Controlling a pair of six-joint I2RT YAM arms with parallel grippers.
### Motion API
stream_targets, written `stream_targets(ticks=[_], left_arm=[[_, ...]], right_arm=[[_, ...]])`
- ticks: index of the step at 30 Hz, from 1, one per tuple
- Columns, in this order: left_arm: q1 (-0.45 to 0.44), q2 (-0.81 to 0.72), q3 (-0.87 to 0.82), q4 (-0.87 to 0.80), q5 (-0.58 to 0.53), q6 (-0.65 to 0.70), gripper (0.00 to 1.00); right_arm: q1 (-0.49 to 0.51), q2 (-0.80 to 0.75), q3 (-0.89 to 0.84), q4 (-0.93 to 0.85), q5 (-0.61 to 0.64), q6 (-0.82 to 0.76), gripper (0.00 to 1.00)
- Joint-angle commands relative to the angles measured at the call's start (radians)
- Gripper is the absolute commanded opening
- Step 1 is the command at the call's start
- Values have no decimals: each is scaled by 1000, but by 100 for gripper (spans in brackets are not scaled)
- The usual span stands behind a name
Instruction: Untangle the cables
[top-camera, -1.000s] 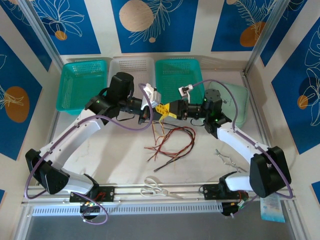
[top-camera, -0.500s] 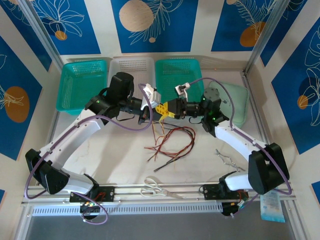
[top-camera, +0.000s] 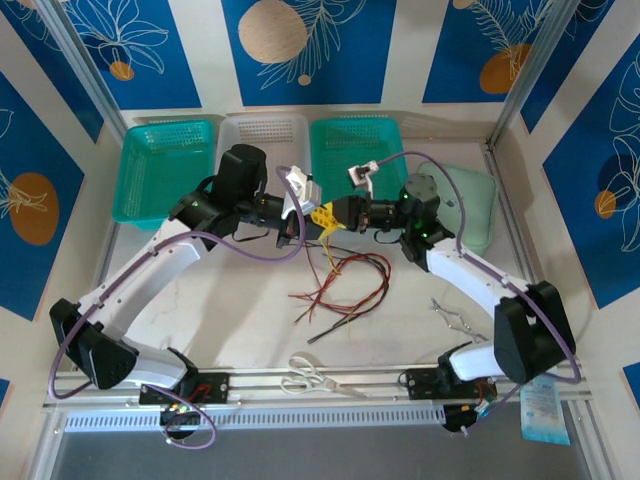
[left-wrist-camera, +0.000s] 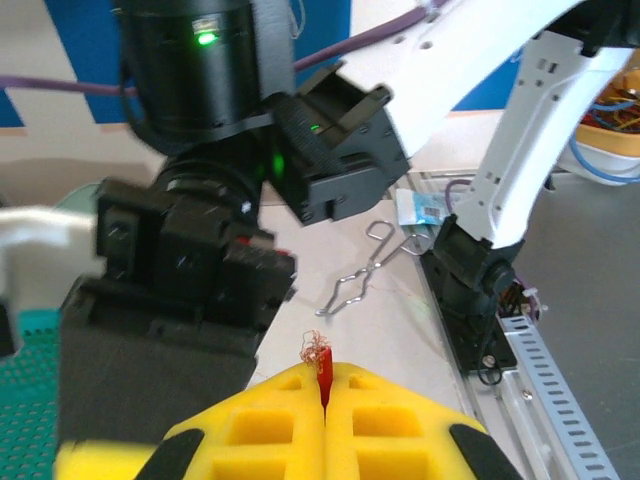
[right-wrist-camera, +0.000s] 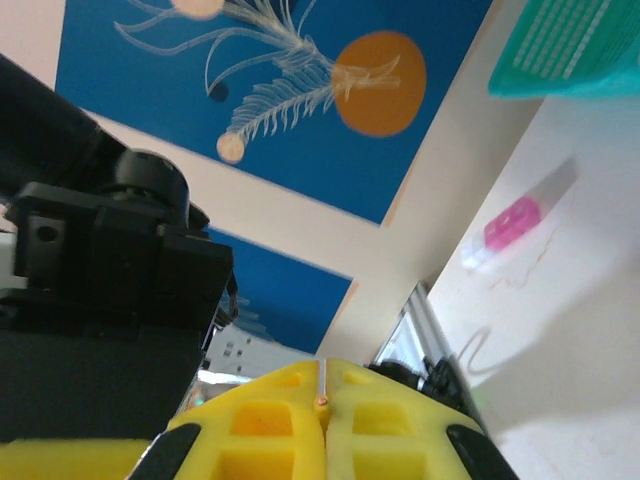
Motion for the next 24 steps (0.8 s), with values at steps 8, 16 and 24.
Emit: stream_targets(ticks=[8, 16, 24], left_arm=[[10, -168, -158, 258, -187, -269, 0], [11, -245, -189, 195, -292, -314, 0], [22, -292, -152, 48, -555, -360, 0]], right_arm=[[-105, -298, -26, -311, 372, -218, 0], [-176, -373, -51, -318, 536, -221, 0], [-223, -420, -30, -393, 684, -255, 0]])
